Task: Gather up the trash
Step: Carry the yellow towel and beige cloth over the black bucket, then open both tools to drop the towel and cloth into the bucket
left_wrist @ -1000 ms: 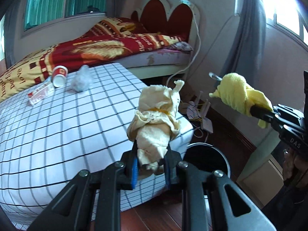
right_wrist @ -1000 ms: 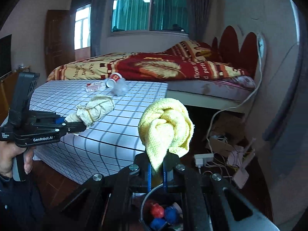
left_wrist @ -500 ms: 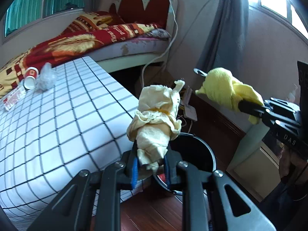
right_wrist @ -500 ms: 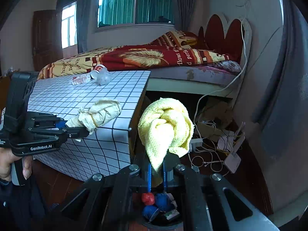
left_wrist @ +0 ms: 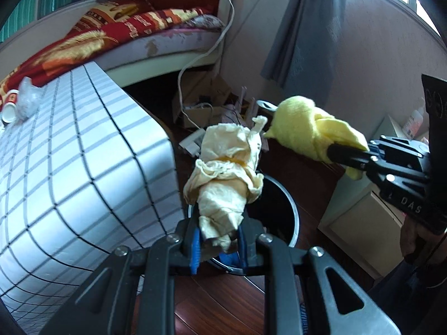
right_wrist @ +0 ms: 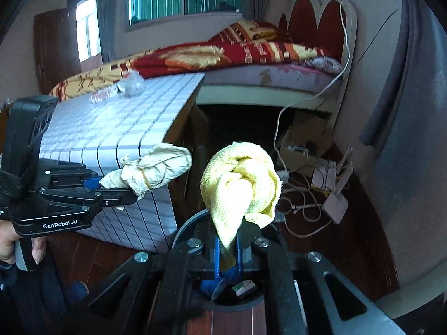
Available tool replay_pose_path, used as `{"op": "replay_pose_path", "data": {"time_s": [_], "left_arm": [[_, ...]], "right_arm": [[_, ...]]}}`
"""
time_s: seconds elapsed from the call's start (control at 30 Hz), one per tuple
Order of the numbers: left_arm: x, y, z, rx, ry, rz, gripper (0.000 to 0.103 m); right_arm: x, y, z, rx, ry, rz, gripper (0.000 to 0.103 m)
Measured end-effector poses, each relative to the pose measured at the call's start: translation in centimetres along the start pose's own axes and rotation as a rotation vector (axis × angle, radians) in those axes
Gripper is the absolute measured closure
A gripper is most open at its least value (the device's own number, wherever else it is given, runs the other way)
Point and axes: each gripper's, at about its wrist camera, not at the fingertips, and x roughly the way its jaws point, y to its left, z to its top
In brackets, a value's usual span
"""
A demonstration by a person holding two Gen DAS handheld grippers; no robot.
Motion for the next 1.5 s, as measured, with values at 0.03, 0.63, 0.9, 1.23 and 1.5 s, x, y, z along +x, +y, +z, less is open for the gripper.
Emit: {"op": "replay_pose_path", "data": {"time_s": [0.03,0.63,0.9,1.23,1.5], "left_arm": [[0.4,-0.1,-0.2,0.001,0.011,-0.004,0.08],[7.1,-1.3,-2.2,-0.001,0.177,-0.071,0.08],[9.8,-1.7,-2.8,0.0,0.243,-0.073,0.08],[11.9,-0.7,-3.7,-0.01,0.293,0.017,0.001],[10.3,1.3,-4.9,-0.076,0.235,0.114,0.001]], "right_arm": [[0.4,-0.1,-0.4,-0.004,0.013,-0.002,0.094],[4.8,-3.0,-6.7,0.03,0.206,0.022,0.094],[7.3,-2.7,-8.0,0.012,0.274,0.056,0.094],[11.2,-3.5,-9.8,-0.022,0.406,-0.028,0.002],[11.1,-5.5,-10.4,0.042,0.426,-0.101,0.0]]}}
